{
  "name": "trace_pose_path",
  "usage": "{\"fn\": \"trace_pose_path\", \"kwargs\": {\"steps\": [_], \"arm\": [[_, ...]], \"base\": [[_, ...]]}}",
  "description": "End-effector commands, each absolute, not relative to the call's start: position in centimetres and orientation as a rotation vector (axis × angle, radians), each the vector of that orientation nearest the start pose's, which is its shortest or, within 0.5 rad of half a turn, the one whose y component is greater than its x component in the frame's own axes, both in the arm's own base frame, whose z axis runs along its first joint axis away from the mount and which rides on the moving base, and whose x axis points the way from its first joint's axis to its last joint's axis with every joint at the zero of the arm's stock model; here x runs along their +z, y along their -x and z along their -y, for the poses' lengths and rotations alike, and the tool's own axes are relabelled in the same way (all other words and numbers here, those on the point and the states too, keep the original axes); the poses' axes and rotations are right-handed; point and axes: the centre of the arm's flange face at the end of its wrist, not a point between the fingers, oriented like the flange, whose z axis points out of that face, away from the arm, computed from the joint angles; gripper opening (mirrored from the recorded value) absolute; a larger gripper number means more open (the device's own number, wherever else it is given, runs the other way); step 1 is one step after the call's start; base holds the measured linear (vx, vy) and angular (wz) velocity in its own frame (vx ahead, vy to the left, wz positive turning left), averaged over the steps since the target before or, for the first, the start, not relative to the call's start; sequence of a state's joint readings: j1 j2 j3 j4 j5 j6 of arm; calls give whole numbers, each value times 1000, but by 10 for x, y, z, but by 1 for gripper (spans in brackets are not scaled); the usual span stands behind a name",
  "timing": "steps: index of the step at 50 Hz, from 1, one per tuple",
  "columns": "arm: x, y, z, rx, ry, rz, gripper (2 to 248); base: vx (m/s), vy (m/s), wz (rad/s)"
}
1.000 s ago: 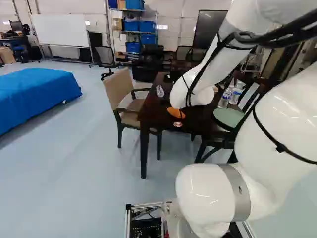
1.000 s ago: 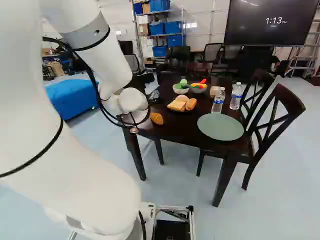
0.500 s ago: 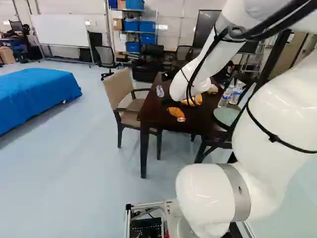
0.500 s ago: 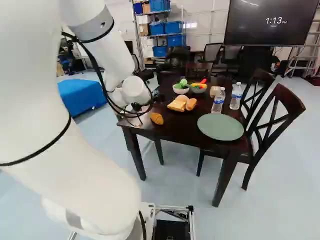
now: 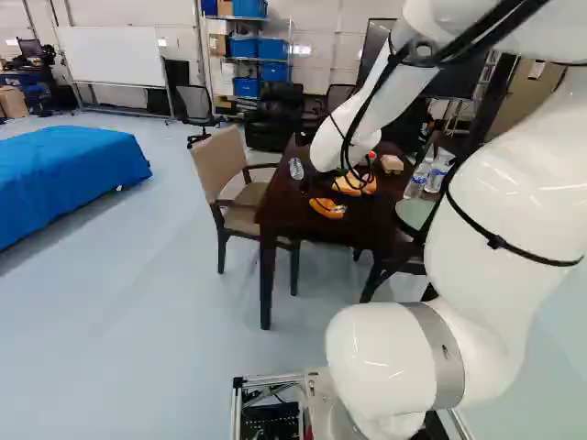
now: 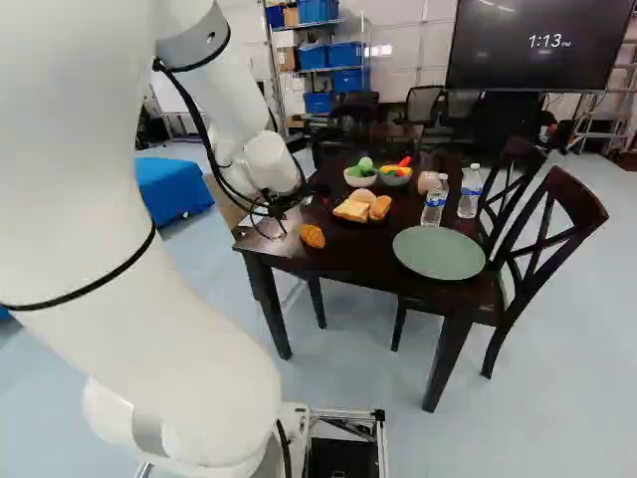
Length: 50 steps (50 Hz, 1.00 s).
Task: Move the croissant to the empty plate
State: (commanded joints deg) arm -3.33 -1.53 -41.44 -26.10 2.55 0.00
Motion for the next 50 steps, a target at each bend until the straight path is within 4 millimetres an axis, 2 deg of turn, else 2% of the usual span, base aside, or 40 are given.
{"fn": "trace_pose_path", "kwargs": {"steps": [11,39,50], "arm": [[465,-468,25,-1076,3088,622,247],[488,-467,21,-816,3221,601,247],[491,-465,22,-791,3233,590,247]], "base": [[0,0,0],[0,0,0],[0,0,0]]}}
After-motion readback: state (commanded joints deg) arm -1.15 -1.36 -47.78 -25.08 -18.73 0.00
